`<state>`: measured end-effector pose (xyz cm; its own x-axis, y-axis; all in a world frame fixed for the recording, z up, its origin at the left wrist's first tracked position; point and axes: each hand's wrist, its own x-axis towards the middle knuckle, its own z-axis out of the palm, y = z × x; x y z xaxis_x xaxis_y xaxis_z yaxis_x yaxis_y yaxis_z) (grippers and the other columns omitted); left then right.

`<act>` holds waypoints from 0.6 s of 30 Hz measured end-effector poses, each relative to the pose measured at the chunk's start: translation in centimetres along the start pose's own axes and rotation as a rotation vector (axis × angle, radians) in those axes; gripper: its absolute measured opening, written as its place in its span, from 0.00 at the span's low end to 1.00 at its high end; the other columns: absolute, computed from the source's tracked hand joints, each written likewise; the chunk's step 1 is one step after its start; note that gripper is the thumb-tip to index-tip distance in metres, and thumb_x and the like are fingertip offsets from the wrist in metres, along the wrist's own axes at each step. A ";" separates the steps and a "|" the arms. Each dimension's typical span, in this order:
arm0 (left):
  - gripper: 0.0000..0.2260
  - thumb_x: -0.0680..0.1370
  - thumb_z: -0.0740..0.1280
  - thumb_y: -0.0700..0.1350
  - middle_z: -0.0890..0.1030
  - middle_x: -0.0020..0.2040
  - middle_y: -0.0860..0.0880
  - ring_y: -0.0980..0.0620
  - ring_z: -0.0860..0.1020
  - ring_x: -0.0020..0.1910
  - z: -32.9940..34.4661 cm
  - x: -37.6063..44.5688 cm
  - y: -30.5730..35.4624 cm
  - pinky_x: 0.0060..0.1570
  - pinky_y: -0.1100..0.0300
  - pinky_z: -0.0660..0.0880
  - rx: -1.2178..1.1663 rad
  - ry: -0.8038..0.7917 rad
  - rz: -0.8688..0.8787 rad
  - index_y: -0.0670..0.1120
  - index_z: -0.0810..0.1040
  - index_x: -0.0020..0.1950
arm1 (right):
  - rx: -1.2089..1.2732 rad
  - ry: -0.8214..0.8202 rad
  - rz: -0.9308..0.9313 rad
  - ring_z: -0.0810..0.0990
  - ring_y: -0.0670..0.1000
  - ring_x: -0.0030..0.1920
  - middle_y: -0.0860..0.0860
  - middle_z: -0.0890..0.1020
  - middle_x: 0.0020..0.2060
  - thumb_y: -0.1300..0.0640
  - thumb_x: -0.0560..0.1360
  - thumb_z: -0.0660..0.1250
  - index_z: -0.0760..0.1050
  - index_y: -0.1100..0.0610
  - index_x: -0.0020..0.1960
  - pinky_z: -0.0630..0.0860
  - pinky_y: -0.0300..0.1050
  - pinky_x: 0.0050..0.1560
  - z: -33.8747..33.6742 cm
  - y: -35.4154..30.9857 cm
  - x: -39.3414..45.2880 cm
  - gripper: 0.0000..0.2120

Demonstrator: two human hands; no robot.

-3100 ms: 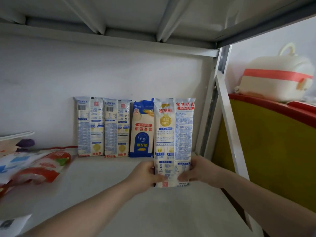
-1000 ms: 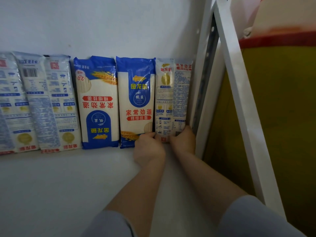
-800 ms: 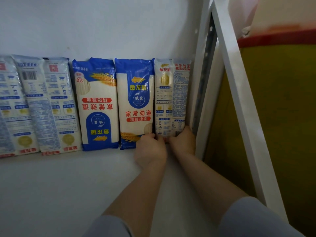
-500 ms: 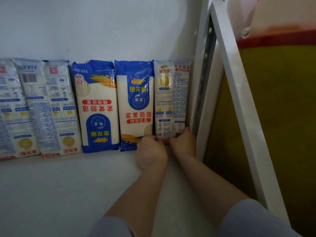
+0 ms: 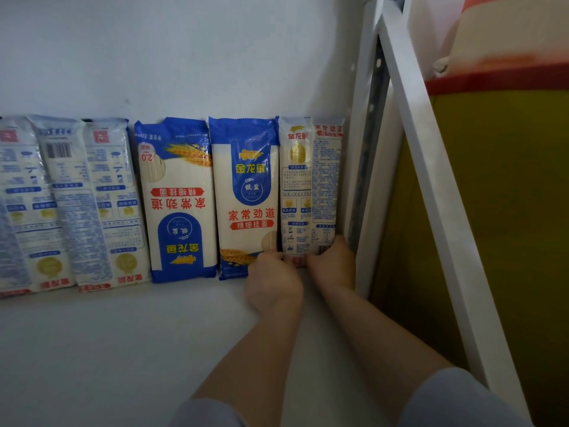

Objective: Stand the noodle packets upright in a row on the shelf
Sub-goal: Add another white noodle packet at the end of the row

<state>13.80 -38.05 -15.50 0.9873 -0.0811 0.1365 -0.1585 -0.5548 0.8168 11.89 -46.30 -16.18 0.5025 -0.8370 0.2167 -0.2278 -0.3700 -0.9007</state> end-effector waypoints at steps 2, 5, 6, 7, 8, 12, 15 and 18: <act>0.10 0.78 0.63 0.48 0.83 0.51 0.47 0.46 0.80 0.49 0.0 0.0 -0.1 0.43 0.57 0.75 0.006 0.000 -0.002 0.52 0.82 0.56 | 0.001 -0.001 0.000 0.76 0.55 0.63 0.55 0.77 0.62 0.63 0.72 0.70 0.70 0.58 0.61 0.75 0.48 0.59 0.1 0.0 0.0 0.19; 0.10 0.78 0.63 0.49 0.83 0.50 0.48 0.47 0.80 0.48 0.1 0.1 -0.1 0.42 0.56 0.76 0.007 0.002 -0.003 0.52 0.82 0.54 | -0.011 0.005 0.003 0.76 0.55 0.62 0.55 0.77 0.62 0.63 0.72 0.69 0.70 0.58 0.61 0.75 0.48 0.58 0.1 0.1 0.1 0.19; 0.10 0.78 0.63 0.49 0.83 0.50 0.48 0.47 0.80 0.48 0.1 0.1 -0.1 0.43 0.56 0.76 0.006 0.001 -0.003 0.52 0.82 0.54 | -0.014 0.006 0.003 0.76 0.55 0.62 0.55 0.77 0.62 0.62 0.72 0.69 0.70 0.58 0.61 0.75 0.48 0.58 0.1 0.1 0.1 0.19; 0.10 0.78 0.63 0.49 0.83 0.50 0.47 0.46 0.80 0.48 0.1 0.1 -0.1 0.43 0.56 0.77 0.008 0.000 0.002 0.52 0.82 0.54 | -0.014 0.006 0.001 0.76 0.55 0.62 0.55 0.77 0.61 0.62 0.72 0.69 0.70 0.58 0.61 0.75 0.48 0.58 0.2 0.2 0.1 0.19; 0.10 0.78 0.63 0.48 0.83 0.50 0.47 0.46 0.80 0.48 0.1 0.1 -0.1 0.43 0.56 0.77 0.010 0.000 0.010 0.52 0.82 0.54 | -0.011 0.006 -0.002 0.77 0.55 0.62 0.55 0.77 0.61 0.62 0.72 0.69 0.70 0.58 0.61 0.75 0.48 0.58 0.2 0.3 0.2 0.18; 0.10 0.78 0.62 0.48 0.83 0.51 0.47 0.47 0.80 0.49 0.1 0.2 -0.3 0.43 0.56 0.76 0.023 -0.010 0.038 0.51 0.82 0.54 | -0.004 0.010 -0.013 0.77 0.55 0.61 0.55 0.78 0.60 0.62 0.72 0.68 0.70 0.58 0.60 0.75 0.47 0.57 0.3 0.3 0.2 0.18; 0.11 0.78 0.62 0.46 0.82 0.52 0.46 0.46 0.80 0.49 -0.4 0.4 -0.3 0.44 0.56 0.76 0.017 -0.050 0.068 0.50 0.82 0.56 | 0.009 -0.019 -0.007 0.77 0.55 0.61 0.55 0.78 0.61 0.62 0.72 0.69 0.70 0.58 0.61 0.75 0.48 0.57 0.1 0.2 0.2 0.18; 0.11 0.78 0.64 0.45 0.83 0.53 0.45 0.46 0.80 0.51 -1.3 0.4 -0.6 0.44 0.58 0.75 0.022 -0.106 0.114 0.48 0.81 0.58 | 0.005 -0.078 -0.006 0.76 0.54 0.63 0.54 0.77 0.63 0.61 0.71 0.70 0.69 0.58 0.63 0.74 0.47 0.58 -0.4 -0.1 -0.1 0.22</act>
<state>14.22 -36.72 -15.18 0.9585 -0.2308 0.1671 -0.2708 -0.5551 0.7864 11.54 -46.37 -16.01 0.5670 -0.8009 0.1925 -0.2201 -0.3725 -0.9015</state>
